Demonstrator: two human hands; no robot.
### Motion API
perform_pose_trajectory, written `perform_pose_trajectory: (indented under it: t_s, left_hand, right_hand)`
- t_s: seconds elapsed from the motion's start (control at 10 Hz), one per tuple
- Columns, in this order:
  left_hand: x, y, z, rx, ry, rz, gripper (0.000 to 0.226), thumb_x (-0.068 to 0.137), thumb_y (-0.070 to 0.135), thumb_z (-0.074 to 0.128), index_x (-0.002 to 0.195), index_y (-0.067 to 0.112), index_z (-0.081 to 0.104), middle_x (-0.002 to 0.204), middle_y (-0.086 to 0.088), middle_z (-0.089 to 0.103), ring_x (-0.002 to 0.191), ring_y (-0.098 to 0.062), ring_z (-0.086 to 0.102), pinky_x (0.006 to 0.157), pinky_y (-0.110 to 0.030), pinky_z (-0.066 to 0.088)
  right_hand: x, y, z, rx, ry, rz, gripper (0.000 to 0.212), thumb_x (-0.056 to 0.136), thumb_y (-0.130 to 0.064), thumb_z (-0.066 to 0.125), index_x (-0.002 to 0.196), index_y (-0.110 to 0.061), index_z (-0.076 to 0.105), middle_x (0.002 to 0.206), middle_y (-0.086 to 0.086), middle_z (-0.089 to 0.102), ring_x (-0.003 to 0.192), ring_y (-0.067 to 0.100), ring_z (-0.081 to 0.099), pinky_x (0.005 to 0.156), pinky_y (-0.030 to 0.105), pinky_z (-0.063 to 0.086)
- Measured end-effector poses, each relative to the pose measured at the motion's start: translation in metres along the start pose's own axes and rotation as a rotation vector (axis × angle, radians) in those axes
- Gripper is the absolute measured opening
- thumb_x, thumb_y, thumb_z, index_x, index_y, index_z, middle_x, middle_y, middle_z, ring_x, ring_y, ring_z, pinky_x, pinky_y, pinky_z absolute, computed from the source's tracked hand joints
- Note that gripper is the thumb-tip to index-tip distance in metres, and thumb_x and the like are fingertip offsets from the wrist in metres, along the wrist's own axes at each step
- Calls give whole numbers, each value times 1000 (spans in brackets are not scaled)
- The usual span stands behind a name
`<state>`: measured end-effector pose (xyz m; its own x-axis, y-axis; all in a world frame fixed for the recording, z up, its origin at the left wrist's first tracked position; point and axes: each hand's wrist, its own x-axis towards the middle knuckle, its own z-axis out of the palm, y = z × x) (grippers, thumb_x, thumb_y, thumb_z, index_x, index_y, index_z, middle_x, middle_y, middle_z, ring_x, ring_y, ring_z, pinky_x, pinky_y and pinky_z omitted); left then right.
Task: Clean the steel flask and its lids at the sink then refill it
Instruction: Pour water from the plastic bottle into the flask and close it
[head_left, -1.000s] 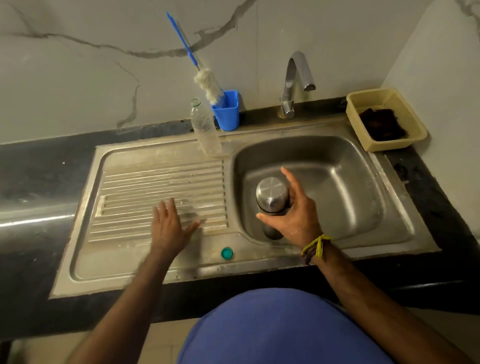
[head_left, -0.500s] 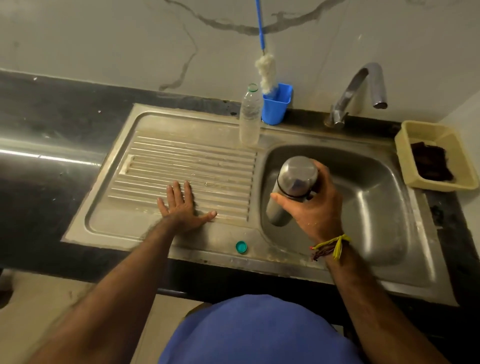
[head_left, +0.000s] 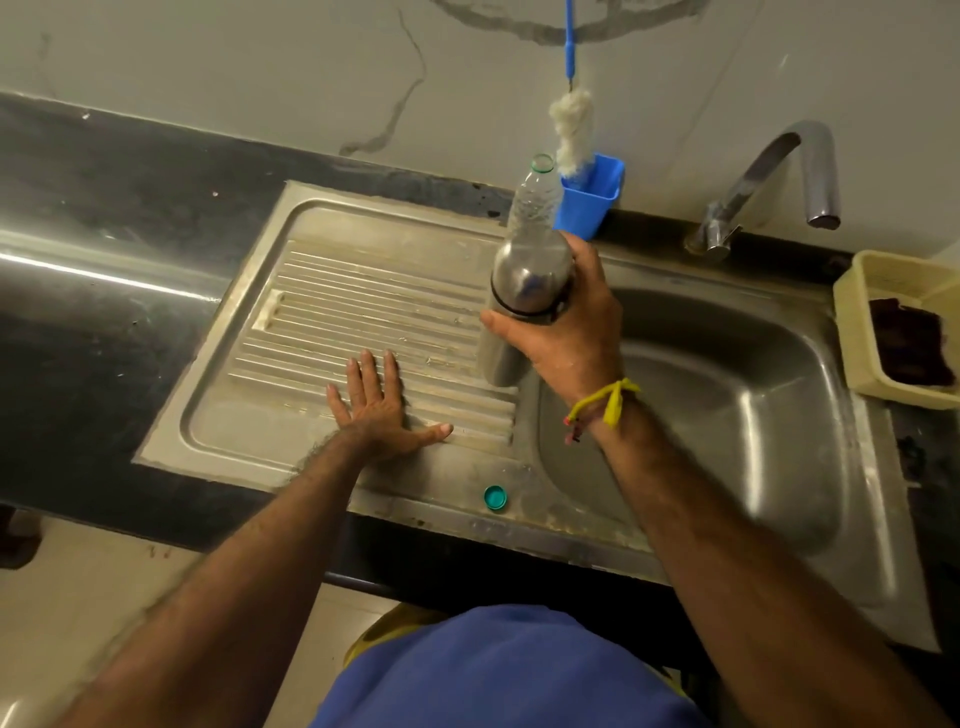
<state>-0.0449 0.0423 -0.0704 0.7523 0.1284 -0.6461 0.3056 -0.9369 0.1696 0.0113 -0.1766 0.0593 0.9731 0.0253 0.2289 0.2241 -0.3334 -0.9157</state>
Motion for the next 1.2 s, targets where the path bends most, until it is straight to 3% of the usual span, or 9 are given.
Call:
perform_pose_trajectory:
  t_s: [0.2,0.3,0.5,0.7,0.9,1.1,1.2]
  left_hand:
    - [1,2,-2,-9,-21,-28,141,70,92,52,149,20,-40,154,-14,-48,142,-35,-42,114,-63,-21]
    - [1,3,-2,-6,-22,-29,141,70,92,52,149,20,-40,153,-14,-48,142,-35,-43,113,-63,-23]
    - [2,3,-2,-14,-33,-23,140,71,91,52,149,20,-40,153,-14,-48,141,-35,-44,112,-62,-24]
    - [3,3,-3,-14,-35,-26,139,71,91,52,150,20,-39,154,-14,-48,141,-36,-43,112,-62,-24]
    - [0,4,-4,-12,-32,-35,140,71,92,51,149,20,-39,154,-15,-47,142,-36,-42,113,-63,-22]
    - [-2,3,-3,-11,1,-19,139,71,92,49,149,19,-40,154,-16,-47,143,-36,-41,113,-63,-21]
    - [-1,3,-2,-11,14,-10,139,71,92,49,150,18,-39,155,-16,-45,144,-36,-40,114,-64,-20]
  right_hand:
    - [39,-3,44,16,-43,-17,95,53,-32,98,135,-23,50,110,-31,58,105,-1,59,93,28,56]
    - [52,-3,62,8,-55,-12,98,52,-38,96,136,-24,49,115,-19,62,108,10,63,94,38,56]
    - [65,-3,87,-2,-76,-8,103,53,-48,91,140,-22,45,124,-8,63,114,18,63,95,42,56]
    - [67,-3,95,-32,-61,-3,100,57,-43,94,140,-15,45,129,0,65,115,19,63,94,37,56]
    - [56,-1,91,-81,-52,70,110,59,-46,92,147,-14,35,136,7,59,121,24,59,98,45,54]
    - [-5,25,53,-115,-67,251,76,69,-30,90,135,-18,52,125,1,65,110,14,62,93,33,55]
    - [-50,46,31,-160,-247,386,52,74,-22,88,121,-16,66,107,1,71,98,13,67,89,34,58]
